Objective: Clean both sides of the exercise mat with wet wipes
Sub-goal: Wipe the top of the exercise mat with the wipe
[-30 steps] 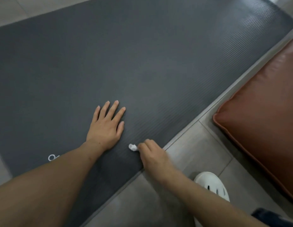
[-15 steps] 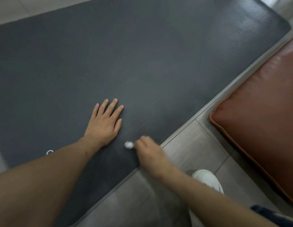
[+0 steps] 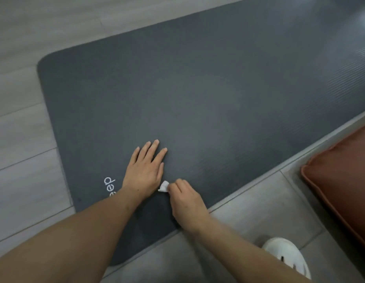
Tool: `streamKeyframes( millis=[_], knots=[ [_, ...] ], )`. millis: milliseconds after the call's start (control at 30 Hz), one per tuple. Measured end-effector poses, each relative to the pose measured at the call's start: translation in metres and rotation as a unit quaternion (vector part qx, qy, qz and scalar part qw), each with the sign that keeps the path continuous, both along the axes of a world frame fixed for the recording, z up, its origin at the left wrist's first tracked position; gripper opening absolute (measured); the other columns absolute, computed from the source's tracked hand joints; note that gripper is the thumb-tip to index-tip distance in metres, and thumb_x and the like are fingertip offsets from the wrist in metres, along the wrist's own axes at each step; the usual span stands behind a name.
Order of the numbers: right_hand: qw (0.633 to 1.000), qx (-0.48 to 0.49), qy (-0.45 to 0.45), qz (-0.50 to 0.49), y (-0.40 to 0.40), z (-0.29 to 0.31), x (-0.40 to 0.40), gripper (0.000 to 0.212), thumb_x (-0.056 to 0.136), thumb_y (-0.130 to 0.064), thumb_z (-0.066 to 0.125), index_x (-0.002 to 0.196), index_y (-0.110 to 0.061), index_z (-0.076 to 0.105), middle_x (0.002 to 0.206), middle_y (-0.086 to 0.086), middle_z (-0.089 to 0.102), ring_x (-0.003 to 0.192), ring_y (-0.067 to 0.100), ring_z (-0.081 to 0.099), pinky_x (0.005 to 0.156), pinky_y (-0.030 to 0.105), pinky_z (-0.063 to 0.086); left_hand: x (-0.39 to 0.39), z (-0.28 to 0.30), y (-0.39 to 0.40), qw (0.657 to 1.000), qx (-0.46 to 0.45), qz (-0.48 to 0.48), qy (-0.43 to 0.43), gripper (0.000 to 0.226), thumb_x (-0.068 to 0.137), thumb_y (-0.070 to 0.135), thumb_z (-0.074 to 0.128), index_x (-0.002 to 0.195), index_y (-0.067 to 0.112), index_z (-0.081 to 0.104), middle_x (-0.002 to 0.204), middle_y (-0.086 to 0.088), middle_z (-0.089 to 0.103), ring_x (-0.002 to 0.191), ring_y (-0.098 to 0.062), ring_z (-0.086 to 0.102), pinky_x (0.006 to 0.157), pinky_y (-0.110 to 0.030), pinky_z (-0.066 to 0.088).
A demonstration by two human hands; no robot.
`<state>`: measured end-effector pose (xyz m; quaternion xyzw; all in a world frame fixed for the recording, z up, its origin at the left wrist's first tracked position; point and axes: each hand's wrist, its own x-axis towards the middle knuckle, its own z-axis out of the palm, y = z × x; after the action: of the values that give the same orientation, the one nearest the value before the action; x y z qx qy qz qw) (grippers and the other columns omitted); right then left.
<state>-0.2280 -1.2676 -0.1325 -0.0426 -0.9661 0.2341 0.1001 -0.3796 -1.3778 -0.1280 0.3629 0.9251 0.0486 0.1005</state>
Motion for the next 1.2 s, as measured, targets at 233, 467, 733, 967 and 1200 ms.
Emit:
streamKeyframes(
  millis=[233,467,733,967,1200],
  knots=[
    [0.997,0.037,0.005,0.069,0.045,-0.005,-0.054,0.008,0.094,-0.007,0.052,0.089,-0.012,0.055,0.09,0.005,0.049,0.082,0.025,0.05,0.072,0.039,0.047,-0.012,0.001,-0.044,0.994,-0.011,0.106,-0.001,0.057,0.106,0.039,0.022,0.158,0.023,0.037,0.17,-0.007,0.022,0.157,-0.026,0.017,0.129,-0.048,0.013],
    [0.997,0.031,0.008,0.066,0.055,-0.008,-0.138,0.014,0.093,-0.001,0.057,0.089,-0.014,0.053,0.089,-0.003,0.045,0.078,0.017,0.043,0.063,0.038,0.046,-0.035,0.004,-0.072,0.986,0.019,0.165,-0.019,0.054,0.109,0.035,0.029,0.161,0.021,0.031,0.171,-0.007,0.017,0.158,-0.024,0.012,0.13,-0.044,0.006],
    [0.997,0.034,0.023,0.065,0.052,-0.008,-0.236,0.019,0.092,0.0,0.056,0.081,-0.014,0.049,0.083,-0.006,0.04,0.073,0.016,0.035,0.058,0.036,0.04,-0.122,0.005,-0.086,0.977,0.073,0.199,0.014,0.051,0.108,0.031,0.034,0.157,0.017,0.038,0.168,-0.007,0.025,0.157,-0.025,0.017,0.13,-0.044,0.008],
    [0.997,0.025,0.056,0.047,0.047,-0.013,-0.333,0.013,0.095,-0.002,0.055,0.085,-0.01,0.055,0.085,0.001,0.048,0.074,0.021,0.044,0.058,0.035,0.039,-0.21,-0.006,-0.099,0.959,0.078,0.268,0.05,0.043,0.106,0.032,0.039,0.144,0.018,0.052,0.138,-0.008,0.051,0.134,-0.03,0.046,0.113,-0.046,0.035],
    [0.996,0.005,0.061,0.064,0.047,-0.015,-0.434,0.009,0.096,-0.003,0.053,0.089,-0.006,0.057,0.09,0.008,0.052,0.08,0.027,0.049,0.065,0.04,0.045,-0.284,-0.004,-0.101,0.946,0.069,0.301,0.1,0.028,0.105,0.034,0.042,0.123,0.026,0.063,0.111,-0.006,0.058,0.108,-0.032,0.052,0.088,-0.047,0.041]
  ],
)
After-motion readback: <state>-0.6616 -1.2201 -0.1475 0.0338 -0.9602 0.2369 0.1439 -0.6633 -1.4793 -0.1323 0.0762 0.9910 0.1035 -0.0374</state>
